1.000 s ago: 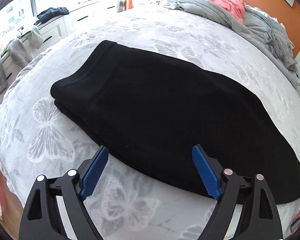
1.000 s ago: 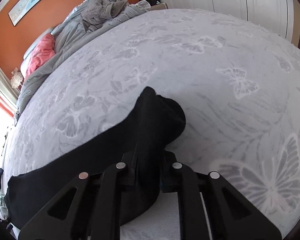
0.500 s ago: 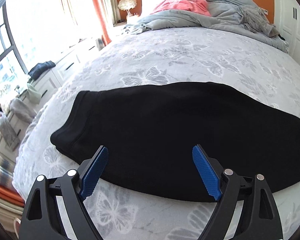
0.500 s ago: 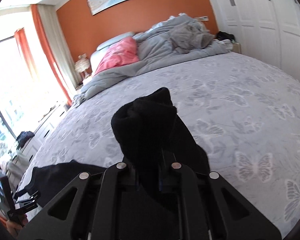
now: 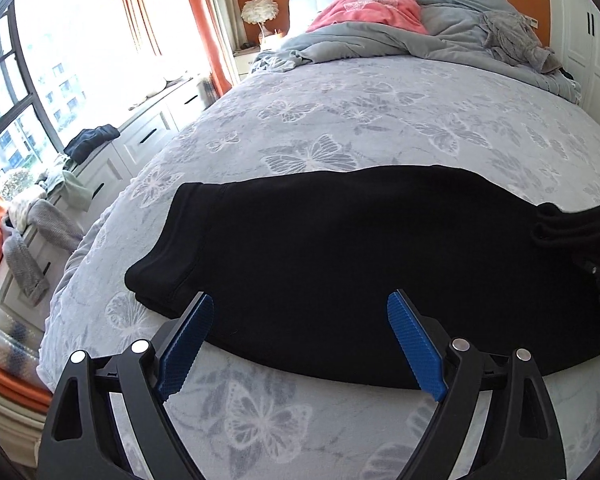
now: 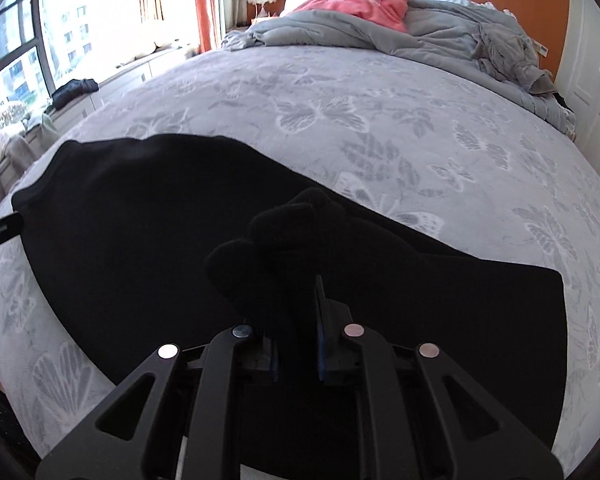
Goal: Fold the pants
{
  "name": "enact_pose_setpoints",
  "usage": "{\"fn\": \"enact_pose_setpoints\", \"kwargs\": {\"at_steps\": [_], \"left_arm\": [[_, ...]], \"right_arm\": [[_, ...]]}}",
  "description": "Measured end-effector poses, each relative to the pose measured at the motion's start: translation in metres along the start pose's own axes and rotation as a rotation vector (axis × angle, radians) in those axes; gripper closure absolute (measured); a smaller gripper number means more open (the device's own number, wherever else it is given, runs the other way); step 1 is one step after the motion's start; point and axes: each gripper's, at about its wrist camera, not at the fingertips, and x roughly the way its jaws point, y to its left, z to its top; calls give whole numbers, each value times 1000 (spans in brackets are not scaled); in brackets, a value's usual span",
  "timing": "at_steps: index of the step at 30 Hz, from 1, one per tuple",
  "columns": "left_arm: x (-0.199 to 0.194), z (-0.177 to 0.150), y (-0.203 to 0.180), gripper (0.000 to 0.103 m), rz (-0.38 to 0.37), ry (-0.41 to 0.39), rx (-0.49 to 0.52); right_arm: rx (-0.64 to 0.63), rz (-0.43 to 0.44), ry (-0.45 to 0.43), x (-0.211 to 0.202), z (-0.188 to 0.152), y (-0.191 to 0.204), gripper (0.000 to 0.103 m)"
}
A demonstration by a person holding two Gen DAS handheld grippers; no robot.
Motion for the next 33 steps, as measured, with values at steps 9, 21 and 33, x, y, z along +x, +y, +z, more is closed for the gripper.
{"fn": "enact_pose_setpoints", "kwargs": {"at_steps": [9, 21, 33], "left_arm": [[11, -15, 22, 17, 3, 55, 14], [1, -10, 7, 17, -51, 43, 34], [-1, 2, 3, 16, -67, 34, -30]], "right_arm": [[58, 54, -165, -45, 23, 12, 84], [-198, -19, -17, 7, 0, 72, 78], [-137, 190, 63, 12, 15, 84, 66]]}}
